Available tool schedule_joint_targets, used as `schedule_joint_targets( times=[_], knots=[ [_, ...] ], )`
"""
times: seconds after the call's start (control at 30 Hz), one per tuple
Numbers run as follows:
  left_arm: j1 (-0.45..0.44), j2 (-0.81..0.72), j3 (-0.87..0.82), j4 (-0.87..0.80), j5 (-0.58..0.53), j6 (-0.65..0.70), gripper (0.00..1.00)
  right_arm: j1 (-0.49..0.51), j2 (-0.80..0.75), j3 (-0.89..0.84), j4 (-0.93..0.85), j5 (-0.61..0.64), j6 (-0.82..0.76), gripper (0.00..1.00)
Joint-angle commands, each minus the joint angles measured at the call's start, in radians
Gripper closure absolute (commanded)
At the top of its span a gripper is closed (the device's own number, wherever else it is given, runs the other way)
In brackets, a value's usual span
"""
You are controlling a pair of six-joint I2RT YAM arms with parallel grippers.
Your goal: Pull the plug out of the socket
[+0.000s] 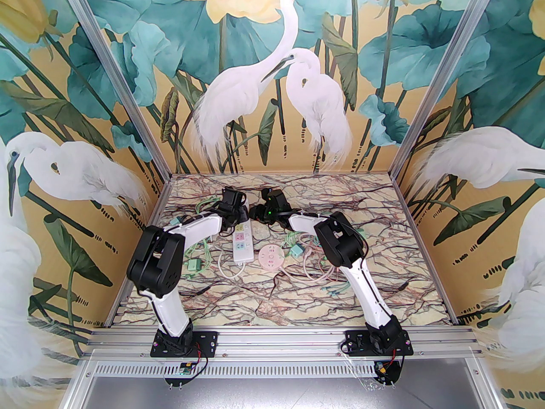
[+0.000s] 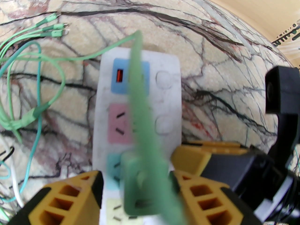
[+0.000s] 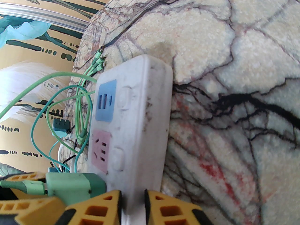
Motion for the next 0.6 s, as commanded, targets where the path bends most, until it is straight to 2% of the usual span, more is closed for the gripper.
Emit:
schedule_joint_targets(
  times=[0.0, 0.13, 0.37, 0.57],
  knots=[
    [0.004, 0.036, 0.017, -0.023, -0.014, 0.021, 0.5, 0.008, 0.023, -0.037, -0.121, 0.014, -0.003, 0.76],
    [0.004, 0.044, 0.019, -0.026, -0.007, 0.02, 0.62, 0.008, 0.026, -0.027, -0.132, 0.015, 0.001, 0.76],
    [-0.009, 0.02, 0.022, -0.035, -0.023, 0.041, 0.63, 0.009, 0.04, 0.016, -0.203, 0.031, -0.008, 0.76],
    [-0.062, 0.02, 0.045, -0.06, -0.13, 0.117, 0.63, 0.009, 0.048, 0.046, -0.255, 0.043, -0.011, 0.76]
  ],
)
